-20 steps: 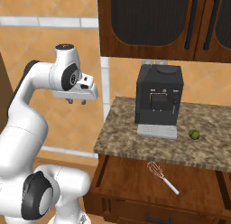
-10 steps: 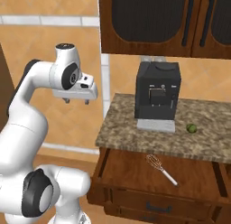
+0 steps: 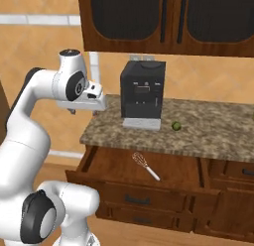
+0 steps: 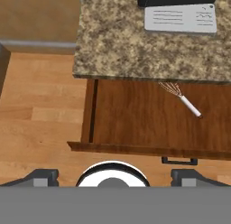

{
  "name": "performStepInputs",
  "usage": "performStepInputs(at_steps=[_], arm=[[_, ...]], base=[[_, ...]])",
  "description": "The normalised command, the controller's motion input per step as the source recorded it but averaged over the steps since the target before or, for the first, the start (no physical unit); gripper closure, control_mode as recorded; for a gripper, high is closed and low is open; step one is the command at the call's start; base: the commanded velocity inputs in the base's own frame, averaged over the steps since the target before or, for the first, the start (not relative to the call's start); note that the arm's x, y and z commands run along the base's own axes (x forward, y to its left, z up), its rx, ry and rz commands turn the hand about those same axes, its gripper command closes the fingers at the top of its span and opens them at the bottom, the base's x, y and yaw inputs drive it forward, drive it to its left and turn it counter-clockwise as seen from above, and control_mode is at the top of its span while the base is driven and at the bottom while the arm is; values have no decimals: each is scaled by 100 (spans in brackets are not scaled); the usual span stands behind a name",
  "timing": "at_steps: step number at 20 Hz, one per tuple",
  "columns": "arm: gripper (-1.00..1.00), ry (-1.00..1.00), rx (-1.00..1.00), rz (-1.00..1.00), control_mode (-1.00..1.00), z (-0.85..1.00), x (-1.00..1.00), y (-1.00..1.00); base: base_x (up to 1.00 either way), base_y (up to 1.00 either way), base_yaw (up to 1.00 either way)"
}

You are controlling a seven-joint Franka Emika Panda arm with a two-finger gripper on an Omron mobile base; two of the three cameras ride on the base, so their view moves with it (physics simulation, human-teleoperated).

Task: Pick the whisk from the drawer and place it on the counter.

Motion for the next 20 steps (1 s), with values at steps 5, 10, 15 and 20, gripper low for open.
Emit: performStepInputs(at_steps=[5, 10, 15, 20], arm=[[-100, 0, 0, 0, 100, 0, 0, 0], [-100, 0, 0, 0, 100, 0, 0, 0], [-100, 0, 0, 0, 100, 0, 0, 0], [-100, 0, 0, 0, 100, 0, 0, 0]], base=[[0, -75, 0], [0, -52, 0], [-21, -5, 0], [-31, 0, 0]])
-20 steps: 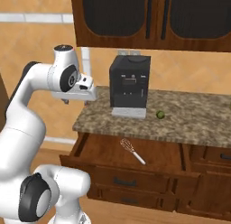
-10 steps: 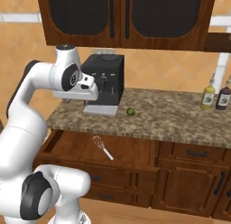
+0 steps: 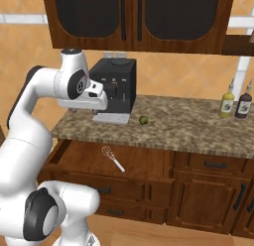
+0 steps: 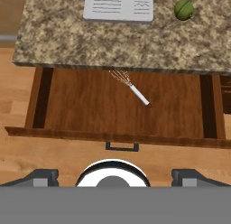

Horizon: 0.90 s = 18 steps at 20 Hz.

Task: Pick the whisk from the drawer and place it on the counter.

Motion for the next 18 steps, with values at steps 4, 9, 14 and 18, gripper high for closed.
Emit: performStepInputs(at_steps=[4, 9, 14, 18], arm=[[-100, 0, 0, 0, 100, 0, 0, 0], [-100, 0, 0, 0, -100, -14, 22, 0], [-100, 6, 0, 0, -100, -91, 66, -3], [-100, 18, 0, 0, -100, -100, 26, 0]], base=[[-9, 0, 0], [0, 0, 0], [0, 0, 0], [0, 0, 0]])
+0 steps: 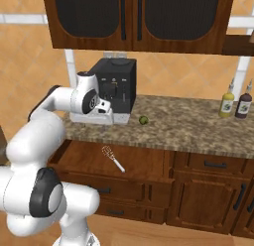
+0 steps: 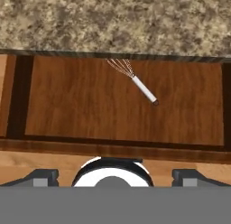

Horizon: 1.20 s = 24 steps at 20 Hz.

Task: Pick the whisk from the drawer and place it on the counter.

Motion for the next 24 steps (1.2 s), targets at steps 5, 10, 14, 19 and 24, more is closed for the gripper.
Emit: performStepInputs(at_steps=[5, 10, 14, 19, 24], arm=[[-100, 19, 0, -1, -100, -100, 0, -1], [-100, 6, 0, 0, -100, -94, 0, -6], [-100, 9, -1, 0, -100, -73, 0, -1], [-100, 5, 0, 0, -100, -38, 0, -1], [-100, 2, 0, 0, -100, -22, -18, 0]], base=[[0, 0, 0], [0, 0, 0], [0, 0, 0], [0, 0, 0], [0, 0, 0]])
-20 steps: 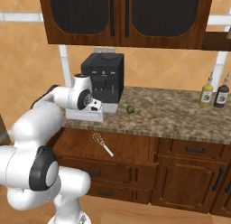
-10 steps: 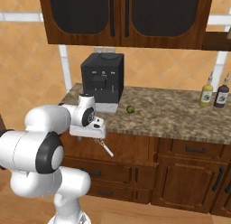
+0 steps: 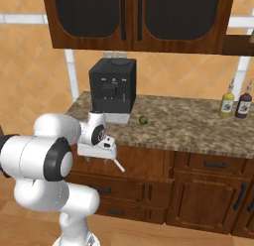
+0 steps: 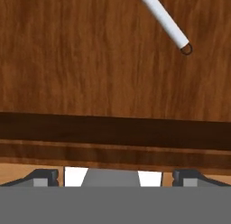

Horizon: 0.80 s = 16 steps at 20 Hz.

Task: Pick the whisk from the drawer and place it on the counter.

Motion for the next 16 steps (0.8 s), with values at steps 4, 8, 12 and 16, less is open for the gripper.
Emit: performStepInputs(at_steps=[4, 8, 12, 16], arm=[[-100, 5, 0, 0, -100, -31, -19, 0], [-100, 2, 0, 0, -100, -13, 0, 0], [-100, 1, 0, 0, -100, 0, 38, 0], [-100, 0, 0, 0, -100, -12, 43, 0]], base=[[0, 0, 0], [0, 0, 0], [0, 0, 0], [0, 0, 0]])
